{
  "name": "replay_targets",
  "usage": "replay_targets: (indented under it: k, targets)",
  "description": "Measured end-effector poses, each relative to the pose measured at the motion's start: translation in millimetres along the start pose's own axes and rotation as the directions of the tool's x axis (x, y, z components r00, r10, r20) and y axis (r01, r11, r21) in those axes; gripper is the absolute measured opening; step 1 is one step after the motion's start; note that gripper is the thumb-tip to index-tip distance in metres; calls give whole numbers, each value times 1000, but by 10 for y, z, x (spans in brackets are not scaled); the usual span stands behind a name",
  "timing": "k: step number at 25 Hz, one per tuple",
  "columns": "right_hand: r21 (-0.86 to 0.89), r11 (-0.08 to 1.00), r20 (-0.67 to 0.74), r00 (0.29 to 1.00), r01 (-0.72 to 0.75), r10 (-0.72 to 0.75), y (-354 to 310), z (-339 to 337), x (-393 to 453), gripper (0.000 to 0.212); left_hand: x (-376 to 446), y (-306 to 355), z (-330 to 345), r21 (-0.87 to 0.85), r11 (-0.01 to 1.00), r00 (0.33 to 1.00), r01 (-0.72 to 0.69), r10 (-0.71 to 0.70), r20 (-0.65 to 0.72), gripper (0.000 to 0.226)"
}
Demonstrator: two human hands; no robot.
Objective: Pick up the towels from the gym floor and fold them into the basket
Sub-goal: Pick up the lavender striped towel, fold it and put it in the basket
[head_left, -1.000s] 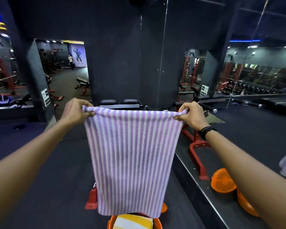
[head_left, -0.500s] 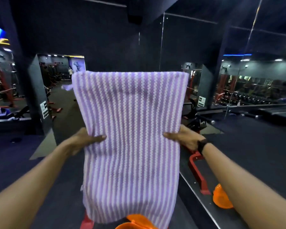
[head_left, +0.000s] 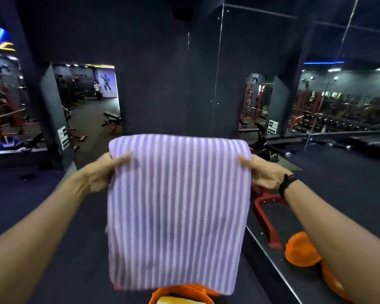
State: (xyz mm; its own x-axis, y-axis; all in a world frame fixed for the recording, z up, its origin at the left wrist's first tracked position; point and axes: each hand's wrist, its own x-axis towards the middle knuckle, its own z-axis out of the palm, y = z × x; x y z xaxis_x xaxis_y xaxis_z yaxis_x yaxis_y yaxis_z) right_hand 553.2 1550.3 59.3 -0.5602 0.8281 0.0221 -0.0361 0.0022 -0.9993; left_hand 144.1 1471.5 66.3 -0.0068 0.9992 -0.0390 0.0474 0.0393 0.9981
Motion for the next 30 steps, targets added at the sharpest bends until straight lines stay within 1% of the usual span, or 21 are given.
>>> replay_targets:
  k: [1, 2, 3, 5, 6, 7, 8, 9, 11, 13, 14, 15, 16, 17, 18, 20, 22, 24, 26, 28, 30]
  targets:
    - [-53, 997, 41, 998, -52, 54, 63, 13, -46, 68, -71, -69, -21, 129, 990, 996, 52, -61, 64, 65]
    - [-117, 988, 46, 994, -98, 104, 154, 12, -76, 69, -118, -183, -64, 234, 968, 990, 90, -113, 87, 73]
    - [-147, 980, 23, 991, -130, 135, 252, 21, -81, 68, -122, -307, -119, 256, 960, 989, 117, -137, 61, 82]
    - [-110, 985, -94, 988, -134, 124, 368, 39, -27, 54, -67, -422, -143, 145, 979, 989, 140, -131, -69, 101]
    - [-63, 991, -159, 982, -116, 105, 379, 43, 7, 44, -28, -439, -126, 84, 987, 984, 137, -126, -124, 102]
    - [-16, 996, -207, 975, -86, 81, 341, 45, 33, 40, 3, -421, -106, 32, 992, 981, 118, -111, -158, 100]
    - [31, 999, -229, 972, -37, 43, 284, 33, 54, 49, 4, -367, -80, -5, 995, 982, 101, -101, -158, 98]
    - [60, 998, -227, 974, 5, 9, 221, 19, 63, 64, -11, -309, -61, -27, 996, 987, 81, -84, -137, 96]
    - [16, 999, -226, 973, 38, -33, 117, 9, 42, 92, -19, -230, -66, 15, 1000, 986, 17, -14, -164, 93]
    - [-45, 997, -301, 951, 64, -74, 70, 7, 35, 108, -25, -143, -35, 89, 996, 945, -6, 35, -325, 81]
    - [-35, 995, -350, 931, 95, -101, 55, 1, 44, 112, -8, -118, -18, 76, 997, 916, -33, 60, -397, 76]
    - [-1, 990, -382, 915, 139, -129, 39, 0, 52, 112, 27, -99, 4, 23, 996, 907, -84, 86, -412, 72]
    - [48, 983, -385, 911, 179, -147, 23, -3, 55, 107, 31, -66, 39, -38, 990, 923, -136, 112, -368, 70]
    - [70, 979, -366, 918, 193, -155, 0, 17, 43, 98, 22, -38, 72, -56, 983, 939, -174, 148, -309, 69]
    - [36, 981, -346, 923, 189, -165, -22, 44, 27, 90, 11, -19, 82, -22, 981, 946, -194, 181, -269, 68]
    - [-140, 974, -349, 912, 176, -215, -26, 45, 16, 79, -14, 11, 66, 107, 970, 938, -219, 240, -249, 63]
    - [-320, 932, -383, 876, 173, -294, -19, 4, 25, 63, -30, 29, 33, 225, 942, 916, -250, 305, -259, 49]
    - [-424, 888, -382, 854, 179, -354, -14, -33, 31, 42, -21, 33, -2, 335, 903, 899, -270, 361, -247, 33]
    - [-470, 861, -376, 838, 194, -395, -14, -60, 29, 26, -11, 41, -33, 432, 865, 901, -256, 375, -218, 22]
    - [-517, 832, -368, 826, 200, -427, -39, -71, 10, 17, 7, 47, -73, 523, 816, 905, -246, 387, -177, 21]
    - [-515, 832, -322, 852, 209, -413, -80, -77, -33, 16, -3, 50, -124, 546, 798, 922, -254, 371, -112, 33]
